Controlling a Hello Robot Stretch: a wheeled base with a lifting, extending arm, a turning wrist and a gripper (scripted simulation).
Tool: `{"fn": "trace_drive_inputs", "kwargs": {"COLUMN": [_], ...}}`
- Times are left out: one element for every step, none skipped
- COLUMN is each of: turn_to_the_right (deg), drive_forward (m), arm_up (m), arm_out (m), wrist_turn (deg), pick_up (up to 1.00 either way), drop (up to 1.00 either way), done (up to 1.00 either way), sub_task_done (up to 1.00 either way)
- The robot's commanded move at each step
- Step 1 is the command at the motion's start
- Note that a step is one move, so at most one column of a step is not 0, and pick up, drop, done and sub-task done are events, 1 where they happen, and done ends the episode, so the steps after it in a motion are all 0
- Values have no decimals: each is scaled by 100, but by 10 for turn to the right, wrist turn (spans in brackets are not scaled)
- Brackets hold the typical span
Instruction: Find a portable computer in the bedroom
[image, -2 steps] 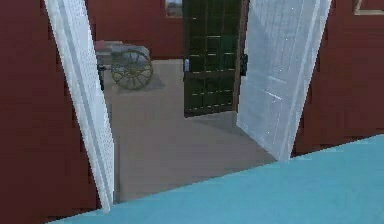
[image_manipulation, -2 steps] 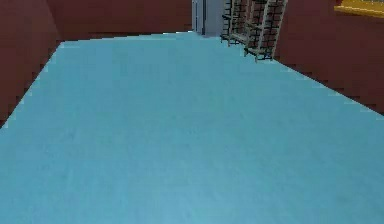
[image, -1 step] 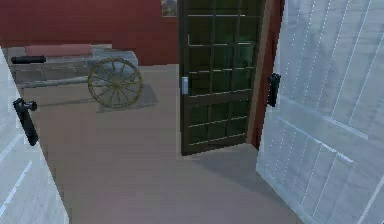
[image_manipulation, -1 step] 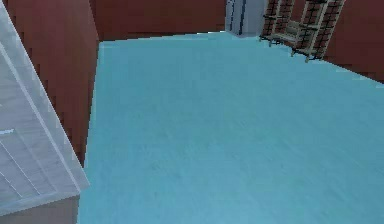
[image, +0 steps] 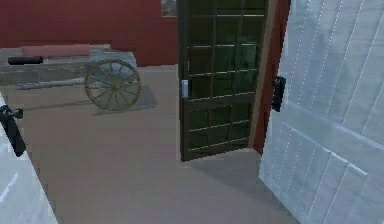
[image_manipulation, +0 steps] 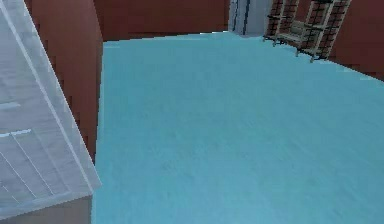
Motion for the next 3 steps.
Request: {"fn": "trace_drive_inputs", "kwargs": {"turn_to_the_right": [-90,0,-90], "drive_forward": [0,20,0], "arm_up": [0,0,0], "arm_out": [0,0,0], "wrist_turn": [0,0,0], "pick_up": [0,0,0], "drop": [0,0,0], "done": [0,0,0], "sub_task_done": [0,0,0]}}
